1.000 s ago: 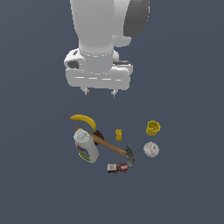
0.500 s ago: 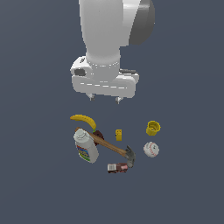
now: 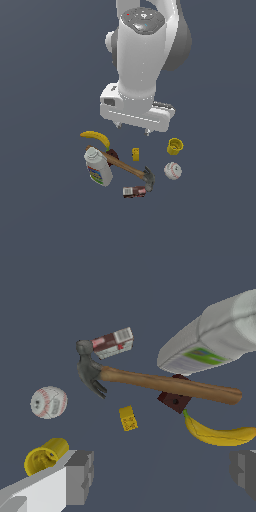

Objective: Pick up a designated object from a clutter of objects.

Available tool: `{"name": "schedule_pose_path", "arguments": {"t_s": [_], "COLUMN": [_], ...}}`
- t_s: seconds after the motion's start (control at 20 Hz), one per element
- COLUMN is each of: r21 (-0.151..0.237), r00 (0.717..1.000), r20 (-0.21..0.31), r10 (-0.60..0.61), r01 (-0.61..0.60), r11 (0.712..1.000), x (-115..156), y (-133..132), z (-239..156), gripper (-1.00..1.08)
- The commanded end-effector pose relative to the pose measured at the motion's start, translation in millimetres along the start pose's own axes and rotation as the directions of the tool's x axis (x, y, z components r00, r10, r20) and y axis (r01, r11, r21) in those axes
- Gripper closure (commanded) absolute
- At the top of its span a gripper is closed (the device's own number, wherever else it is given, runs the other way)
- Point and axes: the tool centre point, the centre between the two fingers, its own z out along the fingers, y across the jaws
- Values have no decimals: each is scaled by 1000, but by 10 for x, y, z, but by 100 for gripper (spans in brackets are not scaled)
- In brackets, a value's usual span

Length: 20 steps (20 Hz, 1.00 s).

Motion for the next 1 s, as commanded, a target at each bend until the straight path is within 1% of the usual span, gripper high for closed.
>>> {"name": "schedule_pose_path", "arguments": {"t_s": [0.0, 0.45, 0.7, 0.95], "r21": [1, 7, 13, 19], "r00": [999, 982, 962, 936], "r20": [-2, -6, -5, -3], "r10": [42, 191, 273, 353], "r01": [-42, -191, -273, -353], "r11": [999, 981, 962, 935], "x": [48, 156, 172, 157], "y": [-159, -736, -1059, -1381], "z": [114, 553, 818, 1095], "gripper": [-92, -92, -92, -92]}}
